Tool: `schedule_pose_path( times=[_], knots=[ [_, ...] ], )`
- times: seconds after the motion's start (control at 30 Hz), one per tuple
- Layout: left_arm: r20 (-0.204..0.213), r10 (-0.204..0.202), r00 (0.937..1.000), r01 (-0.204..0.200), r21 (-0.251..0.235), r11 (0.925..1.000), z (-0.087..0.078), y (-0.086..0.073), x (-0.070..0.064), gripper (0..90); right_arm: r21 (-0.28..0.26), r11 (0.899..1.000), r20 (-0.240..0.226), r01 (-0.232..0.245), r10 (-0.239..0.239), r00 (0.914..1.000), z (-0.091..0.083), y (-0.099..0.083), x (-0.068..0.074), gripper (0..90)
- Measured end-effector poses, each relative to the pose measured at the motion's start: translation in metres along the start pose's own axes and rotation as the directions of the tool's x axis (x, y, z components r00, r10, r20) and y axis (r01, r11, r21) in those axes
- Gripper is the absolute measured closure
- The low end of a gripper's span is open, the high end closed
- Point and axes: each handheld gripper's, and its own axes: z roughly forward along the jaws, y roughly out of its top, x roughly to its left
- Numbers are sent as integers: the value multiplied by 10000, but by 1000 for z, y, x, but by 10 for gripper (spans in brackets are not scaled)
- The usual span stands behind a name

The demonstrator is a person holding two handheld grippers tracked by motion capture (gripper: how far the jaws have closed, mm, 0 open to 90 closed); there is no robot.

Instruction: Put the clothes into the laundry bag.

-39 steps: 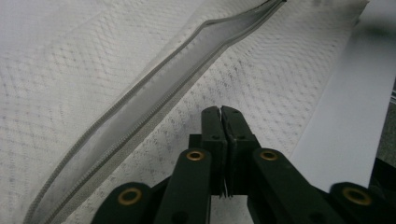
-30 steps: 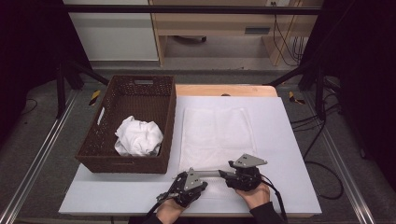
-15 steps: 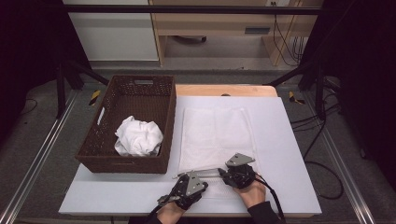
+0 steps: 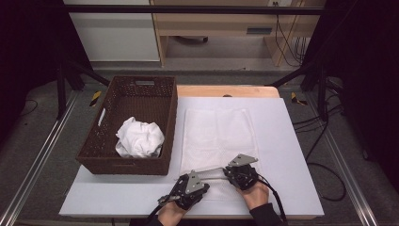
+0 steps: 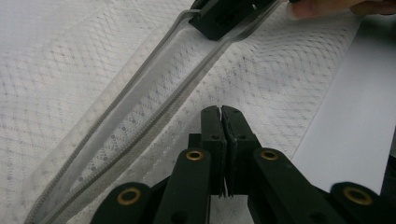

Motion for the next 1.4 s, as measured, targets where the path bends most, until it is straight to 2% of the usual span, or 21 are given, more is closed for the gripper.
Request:
schedule_pose_path(
  times=[0.07,0.13,0.23,0.3,0.47,0.6,0.87,0.9,1.03,1.13,1.2,1.33,1.4],
  knots=[
    [-45,30,10000,-30,9,10000,0,0,0,867,47,9999,26,-90,90,10000,0,0,-1,874],
    [-76,78,9999,-78,9,10000,0,0,-1,868,41,9995,-50,-308,309,9995,0,1,-3,878],
    [-189,224,9996,-224,11,9997,0,0,-3,869,-72,9993,-39,-368,368,9993,-3,2,-4,879],
    [-214,253,9995,-252,17,9997,-1,0,-3,869,-262,9990,-82,-362,360,9993,-6,2,-5,878],
    [-114,230,9997,-231,-18,9997,-1,0,-2,877,-933,9921,-333,-842,814,9961,-16,3,-11,878],
    [-21,175,9998,-175,-73,9998,-4,2,-2,883,-1254,9869,-480,-1013,959,9942,-22,5,-13,879],
    [57,62,10000,-59,-662,9978,-20,12,-3,876,-1559,9831,-496,-960,892,9948,-27,7,-12,880],
    [-27,-12,10000,10,-853,9964,-25,17,-1,860,-1571,9831,-504,-937,867,9950,-27,7,-12,880],
    [-422,-34,9991,-10,-1044,9945,-31,25,5,788,-1597,9827,-545,-935,858,9948,-28,8,-12,880],
    [-815,-83,9966,-5,-1071,9943,-32,32,12,688,-1622,9829,-582,-868,783,9952,-28,8,-12,880],
    [-884,-71,9961,-18,-1000,9950,-28,37,16,620,-1619,9818,-638,-995,902,9939,-29,8,-11,879],
    [-923,84,9957,-141,-609,9980,-13,51,20,556,-1660,9826,-610,-836,743,9954,-30,8,-11,880],
    [-921,167,9956,-213,-492,9986,-4,55,21,526,-1694,9812,-652,-921,821,9945,-31,9,-11,879]
  ],
)
